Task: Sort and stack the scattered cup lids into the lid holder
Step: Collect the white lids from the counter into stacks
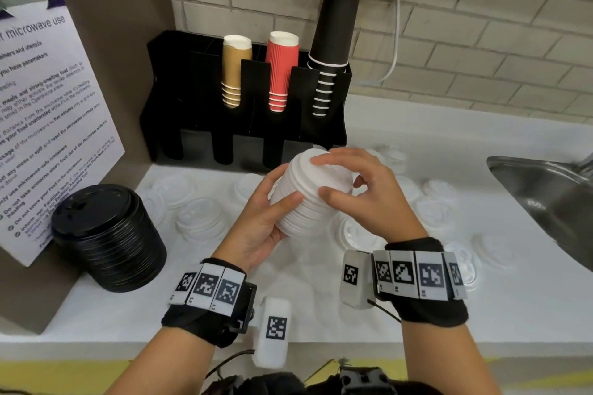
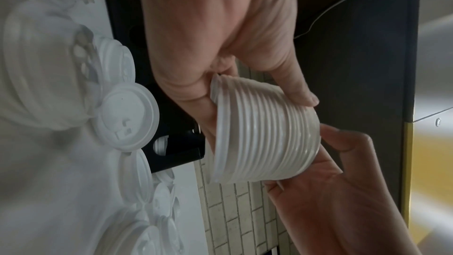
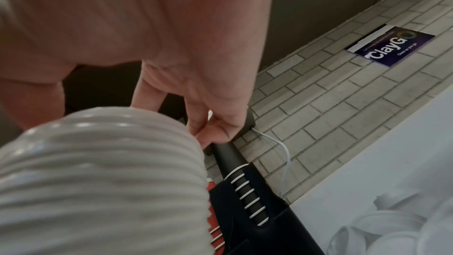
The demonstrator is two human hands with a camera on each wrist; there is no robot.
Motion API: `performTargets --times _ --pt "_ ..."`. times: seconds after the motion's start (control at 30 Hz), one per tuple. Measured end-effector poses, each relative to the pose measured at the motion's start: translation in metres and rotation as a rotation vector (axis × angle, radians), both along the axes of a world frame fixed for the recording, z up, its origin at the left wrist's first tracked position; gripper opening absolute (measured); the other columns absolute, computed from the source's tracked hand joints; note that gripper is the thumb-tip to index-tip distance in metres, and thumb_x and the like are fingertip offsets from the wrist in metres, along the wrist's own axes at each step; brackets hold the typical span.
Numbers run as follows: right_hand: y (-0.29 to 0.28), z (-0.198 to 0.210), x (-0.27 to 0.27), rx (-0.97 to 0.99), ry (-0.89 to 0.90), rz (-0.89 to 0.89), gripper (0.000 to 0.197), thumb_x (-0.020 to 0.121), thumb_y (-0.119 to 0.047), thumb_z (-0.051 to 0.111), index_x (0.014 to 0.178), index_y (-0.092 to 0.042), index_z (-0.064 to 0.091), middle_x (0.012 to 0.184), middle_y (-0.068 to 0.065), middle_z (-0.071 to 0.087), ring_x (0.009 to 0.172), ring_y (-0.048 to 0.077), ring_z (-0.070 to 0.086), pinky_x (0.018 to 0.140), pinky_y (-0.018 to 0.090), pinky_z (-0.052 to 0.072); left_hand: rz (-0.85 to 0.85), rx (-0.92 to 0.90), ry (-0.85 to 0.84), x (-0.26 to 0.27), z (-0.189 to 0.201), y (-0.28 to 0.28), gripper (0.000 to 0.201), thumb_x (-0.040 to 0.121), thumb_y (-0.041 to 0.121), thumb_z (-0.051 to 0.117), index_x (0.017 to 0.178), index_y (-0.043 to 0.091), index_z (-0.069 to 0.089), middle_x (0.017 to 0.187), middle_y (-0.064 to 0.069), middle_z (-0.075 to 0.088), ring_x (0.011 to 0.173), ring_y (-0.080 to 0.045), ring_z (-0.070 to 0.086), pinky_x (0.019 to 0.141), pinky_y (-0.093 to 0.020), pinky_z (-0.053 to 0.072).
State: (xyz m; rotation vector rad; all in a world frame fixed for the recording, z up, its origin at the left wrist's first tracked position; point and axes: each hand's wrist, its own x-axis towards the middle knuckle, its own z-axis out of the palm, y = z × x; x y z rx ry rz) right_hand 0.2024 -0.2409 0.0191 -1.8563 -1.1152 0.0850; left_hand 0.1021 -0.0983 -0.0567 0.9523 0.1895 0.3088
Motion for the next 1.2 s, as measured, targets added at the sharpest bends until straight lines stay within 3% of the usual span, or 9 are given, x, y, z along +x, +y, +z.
performTargets --times 0.2,0.33,0.4,0.5,0.67,0.77,0.87,1.0,1.2 --pt "-0.002 0.005 0.000 -0.008 -0.035 0.039 0.040 0.077 -0.028 0.077 0.114 -0.034 0.065 0.123 -0.010 0.056 0.114 0.004 0.049 0.080 0.010 0.039 -0.007 -0.006 -0.022 -0.003 0.003 -0.001 0.104 0.048 0.049 0.093 0.140 0.029 0.048 0.133 -0.004 0.062 0.114 -0.021 0.064 0.076 -0.032 0.058" --pt "-0.009 0.009 0.026 0.028 0.083 -0.106 0.024 0.090 -0.029 0.063 0.114 -0.029 0.064 0.117 -0.009 0.059 0.099 -0.004 0.055 0.077 0.007 0.044 0.053 -0.075 -0.037 -0.006 0.004 0.008 0.112 0.041 0.047 0.096 0.140 0.027 0.048 0.133 -0.001 0.062 0.120 -0.021 0.061 0.085 -0.036 0.058" --pt "-0.012 0.003 0.045 -0.323 0.045 -0.139 0.025 0.091 -0.031 0.062 0.115 -0.027 0.063 0.112 -0.006 0.060 0.098 0.003 0.058 0.074 0.007 0.040 0.084 -0.105 -0.062 -0.007 0.005 0.015 0.106 0.040 0.044 0.097 0.134 0.027 0.052 0.124 0.002 0.067 0.115 -0.018 0.064 0.082 -0.034 0.059" --pt "-0.012 -0.014 0.059 -0.996 -0.035 -0.071 0.054 0.079 -0.049 0.071 0.127 -0.030 0.053 0.115 -0.007 0.051 0.105 0.014 0.052 0.087 0.023 0.038 0.118 -0.106 -0.107 -0.011 0.008 0.024 0.097 0.044 0.042 0.097 0.130 0.027 0.054 0.123 0.002 0.068 0.116 -0.018 0.064 0.084 -0.032 0.058" --pt "0.000 -0.049 0.054 -1.317 -0.233 -0.069 0.094 0.068 -0.054 0.078 0.141 -0.017 0.032 0.128 0.008 0.049 0.115 0.027 0.052 0.088 0.035 0.044 0.132 -0.070 -0.133 -0.014 0.013 0.031 0.094 0.047 0.044 0.095 0.130 0.028 0.054 0.125 0.001 0.067 0.119 -0.021 0.062 0.087 -0.036 0.058" --pt "0.007 -0.055 0.054 -1.393 -0.300 -0.019 0.100 0.070 -0.049 0.079 0.146 -0.016 0.023 0.133 0.011 0.045 0.119 0.030 0.050 0.088 0.037 0.045 0.132 -0.048 -0.130 -0.014 0.015 0.031 0.093 0.048 0.045 0.095 0.129 0.029 0.054 0.126 0.001 0.066 0.119 -0.021 0.062 0.087 -0.038 0.058" --pt "0.018 -0.039 0.061 -1.224 -0.188 0.035 0.086 0.069 -0.047 0.080 0.136 -0.022 0.033 0.123 0.007 0.051 0.112 0.027 0.053 0.080 0.032 0.041 0.138 -0.032 -0.132 -0.015 0.015 0.031 0.092 0.049 0.045 0.094 0.130 0.028 0.053 0.126 0.002 0.066 0.119 -0.021 0.062 0.087 -0.038 0.058" --pt "0.036 -0.011 0.067 -0.914 -0.136 0.048 0.096 0.066 -0.050 0.081 0.143 -0.017 0.034 0.138 0.007 0.048 0.125 0.023 0.047 0.102 0.033 0.041 0.154 -0.022 -0.125 -0.015 0.015 0.032 0.094 0.052 0.046 0.093 0.134 0.028 0.051 0.132 0.000 0.062 0.122 -0.022 0.060 0.085 -0.036 0.058" --pt "0.030 -0.016 0.080 -1.493 -0.363 -0.046 0.082 0.068 -0.059 0.075 0.134 -0.019 0.050 0.133 0.002 0.054 0.124 0.025 0.047 0.108 0.042 0.034 0.172 -0.036 -0.128 -0.017 0.013 0.034 0.090 0.055 0.044 0.092 0.134 0.026 0.051 0.132 0.000 0.063 0.122 -0.022 0.060 0.081 -0.033 0.057"
